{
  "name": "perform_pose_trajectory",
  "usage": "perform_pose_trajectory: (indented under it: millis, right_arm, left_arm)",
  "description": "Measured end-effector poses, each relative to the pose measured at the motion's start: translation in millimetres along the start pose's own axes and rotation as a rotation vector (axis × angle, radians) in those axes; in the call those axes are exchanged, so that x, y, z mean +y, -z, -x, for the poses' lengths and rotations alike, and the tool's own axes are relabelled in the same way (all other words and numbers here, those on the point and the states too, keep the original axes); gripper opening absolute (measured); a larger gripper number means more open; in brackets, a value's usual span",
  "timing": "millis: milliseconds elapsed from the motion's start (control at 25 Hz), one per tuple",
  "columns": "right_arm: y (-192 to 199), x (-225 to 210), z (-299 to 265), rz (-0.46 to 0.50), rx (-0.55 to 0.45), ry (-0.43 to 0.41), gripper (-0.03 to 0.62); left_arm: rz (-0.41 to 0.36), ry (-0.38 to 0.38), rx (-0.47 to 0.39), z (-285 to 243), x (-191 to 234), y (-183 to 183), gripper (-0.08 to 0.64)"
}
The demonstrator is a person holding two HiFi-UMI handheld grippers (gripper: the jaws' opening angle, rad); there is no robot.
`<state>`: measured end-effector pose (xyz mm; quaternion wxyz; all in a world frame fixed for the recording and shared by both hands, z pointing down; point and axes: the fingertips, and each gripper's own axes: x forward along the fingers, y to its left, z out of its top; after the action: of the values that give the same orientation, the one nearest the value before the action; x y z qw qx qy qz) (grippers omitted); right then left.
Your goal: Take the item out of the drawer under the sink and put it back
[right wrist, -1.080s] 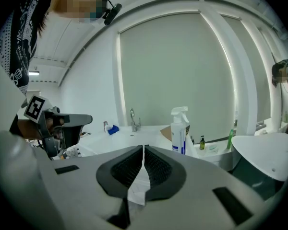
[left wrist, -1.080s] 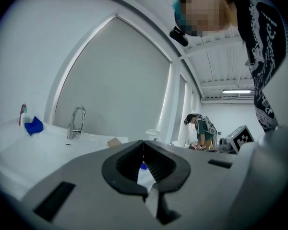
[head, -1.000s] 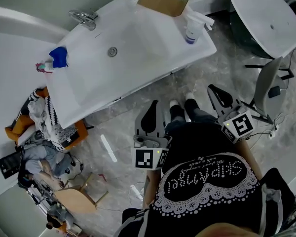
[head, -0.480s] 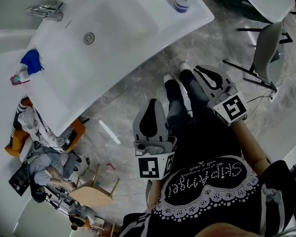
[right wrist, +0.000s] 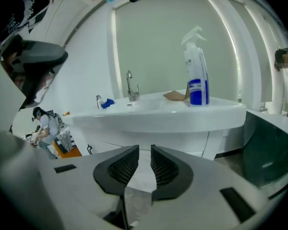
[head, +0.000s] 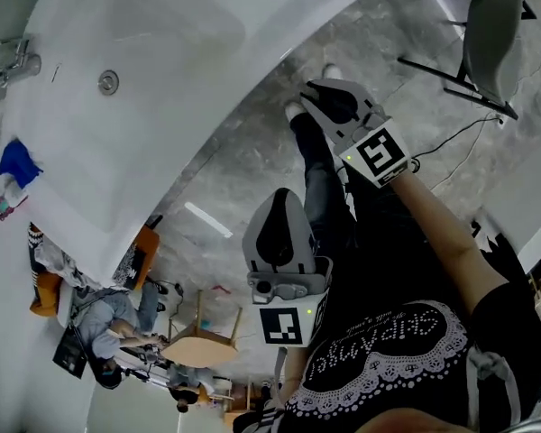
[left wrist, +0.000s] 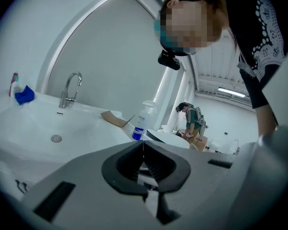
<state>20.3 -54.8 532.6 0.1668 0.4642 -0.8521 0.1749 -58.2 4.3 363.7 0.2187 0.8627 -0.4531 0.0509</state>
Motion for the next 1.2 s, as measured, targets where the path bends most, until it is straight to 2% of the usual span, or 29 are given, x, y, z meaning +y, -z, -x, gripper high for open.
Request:
perform_pose_trajectory:
  millis: [120, 320, 560, 800, 960, 1200]
  right_arm:
    - [30, -10, -34, -0.045, 0.025, 0.031, 0.101]
    - [78, -32, -94, -0.071, 0.098, 0.061, 0.132]
    - [113, -38, -139, -0.063, 0.190, 0.083, 0.142]
    - [130, -36, -167, -0.083, 0.236, 0.077, 0.141]
    - [131, -40, -171, -0.105, 0.225, 0.124, 0.141]
    - [132, -43, -170, -0.053, 0.274, 0.155, 0.135]
  left_arm:
    - [0.030, 0.030, 0.033, -9, -8, 14, 0.005]
    - [0.046, 0.037, 0.082, -20, -10, 39, 0.006]
    - [0.062, 0.033, 0.114, -18, -6, 50, 0.006]
    - [0.080, 0.019, 0.134, -16, -4, 58, 0.006]
    - [0.087, 0.008, 0.145, -14, -1, 63, 0.006]
    - [0.091, 0.008, 0.153, -15, 0, 64, 0.006]
